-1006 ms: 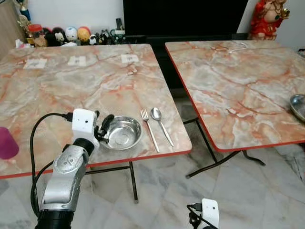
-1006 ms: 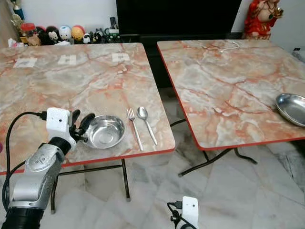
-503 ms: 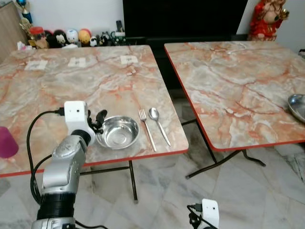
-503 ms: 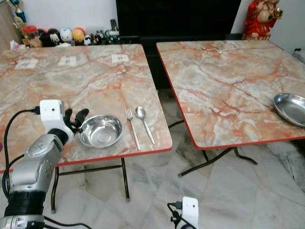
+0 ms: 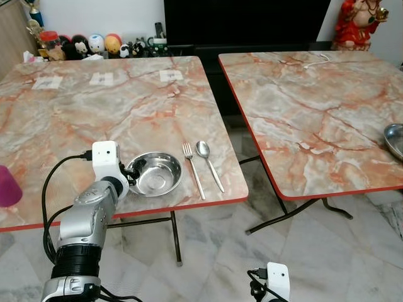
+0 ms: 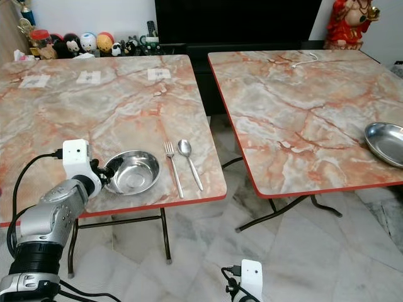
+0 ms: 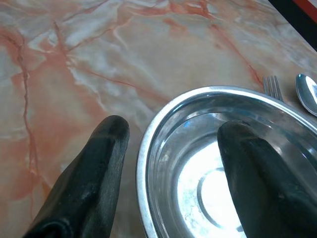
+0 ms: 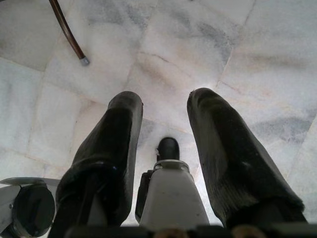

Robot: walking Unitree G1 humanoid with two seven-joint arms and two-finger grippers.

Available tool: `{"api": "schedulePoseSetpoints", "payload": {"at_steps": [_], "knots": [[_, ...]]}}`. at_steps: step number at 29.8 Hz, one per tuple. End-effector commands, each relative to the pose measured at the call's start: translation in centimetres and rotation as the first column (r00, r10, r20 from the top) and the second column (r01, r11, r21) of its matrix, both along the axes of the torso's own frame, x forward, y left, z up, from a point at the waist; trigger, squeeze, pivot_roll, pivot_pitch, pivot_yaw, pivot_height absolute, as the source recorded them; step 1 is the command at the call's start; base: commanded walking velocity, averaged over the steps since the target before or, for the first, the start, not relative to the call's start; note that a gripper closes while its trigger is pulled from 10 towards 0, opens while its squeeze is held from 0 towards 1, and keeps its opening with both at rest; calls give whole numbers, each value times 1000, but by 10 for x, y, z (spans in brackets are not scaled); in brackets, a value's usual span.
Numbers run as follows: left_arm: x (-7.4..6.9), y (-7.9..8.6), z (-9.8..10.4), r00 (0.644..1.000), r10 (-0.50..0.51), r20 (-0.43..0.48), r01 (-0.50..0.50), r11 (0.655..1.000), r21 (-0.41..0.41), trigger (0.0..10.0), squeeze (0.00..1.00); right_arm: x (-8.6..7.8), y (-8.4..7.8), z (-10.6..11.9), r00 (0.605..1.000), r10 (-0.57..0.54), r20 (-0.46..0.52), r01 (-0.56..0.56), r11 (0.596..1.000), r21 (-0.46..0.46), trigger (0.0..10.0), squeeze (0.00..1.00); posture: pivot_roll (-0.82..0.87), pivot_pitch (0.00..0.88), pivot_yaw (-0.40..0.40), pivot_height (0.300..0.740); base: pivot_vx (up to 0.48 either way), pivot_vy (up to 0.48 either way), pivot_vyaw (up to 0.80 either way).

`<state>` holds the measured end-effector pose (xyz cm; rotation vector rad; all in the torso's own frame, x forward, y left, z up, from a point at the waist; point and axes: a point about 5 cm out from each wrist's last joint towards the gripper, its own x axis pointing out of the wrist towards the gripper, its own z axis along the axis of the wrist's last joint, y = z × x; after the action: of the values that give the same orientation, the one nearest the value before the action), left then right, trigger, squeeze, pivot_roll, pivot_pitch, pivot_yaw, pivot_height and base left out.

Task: Setting the table

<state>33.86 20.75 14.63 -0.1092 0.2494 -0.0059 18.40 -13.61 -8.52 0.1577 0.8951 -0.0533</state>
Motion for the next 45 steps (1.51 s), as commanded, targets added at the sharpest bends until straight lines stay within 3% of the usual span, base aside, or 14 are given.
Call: {"api": "schedulePoseSetpoints", "payload": {"at_steps": [1,8,14,19,28,29,30,31,45], "knots": [[3,-2,0,1000,1,-24,-1,1000,6,10000,0,-3,0,-2,1000,-11,-14,11,1000,1,10000,0,142,16,-38,740,0,0,0],[6,6,2,999,27,-42,-26,1000,12,10000,0,-3,0,-1,1000,-10,-13,10,1000,1,10000,0,143,26,-39,740,0,0,0],[5,15,-6,992,60,-110,-60,998,1,10000,0,-3,1,-2,1000,-13,-14,13,1000,3,10000,0,143,25,-37,740,0,0,0],[2,15,-14,981,5,-194,-1,1000,20,10000,0,-3,1,-2,1000,-22,-14,22,1000,6,10000,0,141,22,-35,740,0,0,0],[3,18,-9,981,-8,-196,15,999,33,10000,0,-4,0,-2,1000,-16,-16,16,1000,4,10000,0,146,0,-36,740,0,0,0],[3,18,-8,981,-13,-194,19,999,31,8157,0,-4,0,-2,1000,-15,-17,15,1000,4,10000,0,145,0,-35,740,0,0,0],[3,18,-7,982,-13,-188,20,999,35,2941,0,-4,0,-2,1000,-14,-17,14,1000,4,10000,0,145,0,-35,740,0,0,0],[4,18,-6,983,-6,-181,14,999,41,0,0,-4,0,-2,1000,-12,-17,12,1000,4,10000,0,145,0,-35,740,0,0,0],[3,10,-7,979,-53,-199,73,993,94,0,0,-4,0,-2,1000,0,-19,0,1000,1,10000,0,148,0,-43,740,0,0,0]]}}
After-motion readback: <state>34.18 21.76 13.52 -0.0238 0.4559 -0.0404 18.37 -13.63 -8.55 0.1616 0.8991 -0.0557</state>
